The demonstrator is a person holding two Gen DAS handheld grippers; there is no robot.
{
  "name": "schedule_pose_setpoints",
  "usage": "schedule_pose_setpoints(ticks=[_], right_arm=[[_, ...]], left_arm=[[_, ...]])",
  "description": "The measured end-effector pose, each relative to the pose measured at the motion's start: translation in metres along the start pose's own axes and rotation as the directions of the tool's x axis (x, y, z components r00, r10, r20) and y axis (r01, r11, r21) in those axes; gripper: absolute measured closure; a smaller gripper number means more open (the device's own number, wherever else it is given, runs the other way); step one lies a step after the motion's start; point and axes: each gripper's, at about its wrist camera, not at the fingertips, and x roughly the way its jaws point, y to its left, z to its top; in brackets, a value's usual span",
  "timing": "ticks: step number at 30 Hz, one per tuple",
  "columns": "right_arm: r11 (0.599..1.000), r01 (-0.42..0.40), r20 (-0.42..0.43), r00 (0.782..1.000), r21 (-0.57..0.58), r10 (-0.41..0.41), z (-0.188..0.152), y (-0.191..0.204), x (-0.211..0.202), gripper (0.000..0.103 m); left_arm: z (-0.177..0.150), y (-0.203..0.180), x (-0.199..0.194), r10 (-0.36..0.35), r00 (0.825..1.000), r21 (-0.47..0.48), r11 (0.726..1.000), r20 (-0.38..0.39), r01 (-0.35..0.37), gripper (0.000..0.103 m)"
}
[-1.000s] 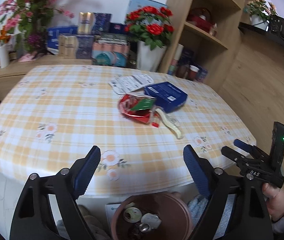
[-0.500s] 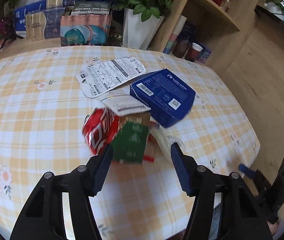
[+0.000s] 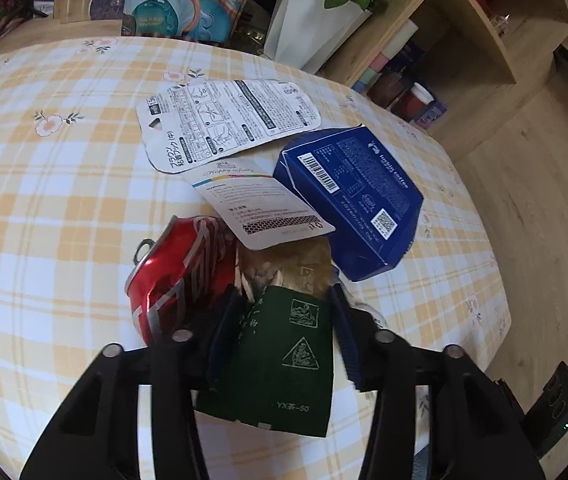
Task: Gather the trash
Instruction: 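Reach the left gripper to the green-and-brown paper pouch and grasp it, then grasp the red Coca-Cola can with the right gripper while the left holds the pouch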
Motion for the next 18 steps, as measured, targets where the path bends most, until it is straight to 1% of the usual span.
schedule_pose_setpoints(ticks=[2,3,4,10,12,14,16,17,18], right_arm=[[1.000,-0.007,-0.005,1.000,-0.004,0.007,0.000,0.002,0.001,0.006],[1.000,-0.014,-0.007,1.000,-0.008,0.014,0.001,0.004,0.001,0.006],[1.000,-0.021,-0.010,1.000,-0.017,0.021,0.001,0.006,0.002,0.006],[0.995,-0.068,-0.014,0.998,-0.078,0.067,0.008,0.029,0.003,0.006],[0.991,-0.096,-0.017,0.995,-0.089,0.095,0.013,0.040,0.005,0.006],[0.989,-0.130,-0.016,0.991,-0.075,0.129,0.019,0.051,0.010,0.006],[0.986,-0.154,-0.010,0.988,-0.066,0.154,0.026,0.061,0.015,0.007],[0.984,-0.165,-0.009,0.986,-0.064,0.164,0.029,0.069,0.019,0.009],[0.981,-0.184,-0.016,0.983,-0.062,0.183,0.034,0.079,0.025,0.015]], left_arm=[[-0.003,0.000,-0.006,-0.008,1.000,-0.006,1.000,0.016,0.008,0.068],[-0.005,-0.002,-0.009,-0.015,1.000,0.000,1.000,0.024,0.015,0.073],[-0.007,-0.003,-0.014,-0.022,0.999,0.011,1.000,0.038,0.022,0.075],[-0.015,-0.006,-0.053,-0.061,0.990,0.026,0.998,0.126,0.058,0.077],[-0.018,-0.002,-0.068,-0.052,0.985,0.029,0.998,0.167,0.048,0.078],[-0.022,0.002,-0.081,-0.037,0.978,0.031,0.999,0.203,0.031,0.078],[-0.029,0.010,-0.098,-0.018,0.968,0.024,1.000,0.249,0.012,0.078],[-0.031,0.013,-0.102,-0.013,0.965,0.020,1.000,0.260,0.009,0.078],[-0.036,0.018,-0.109,-0.005,0.961,0.008,1.000,0.277,0.003,0.078]])
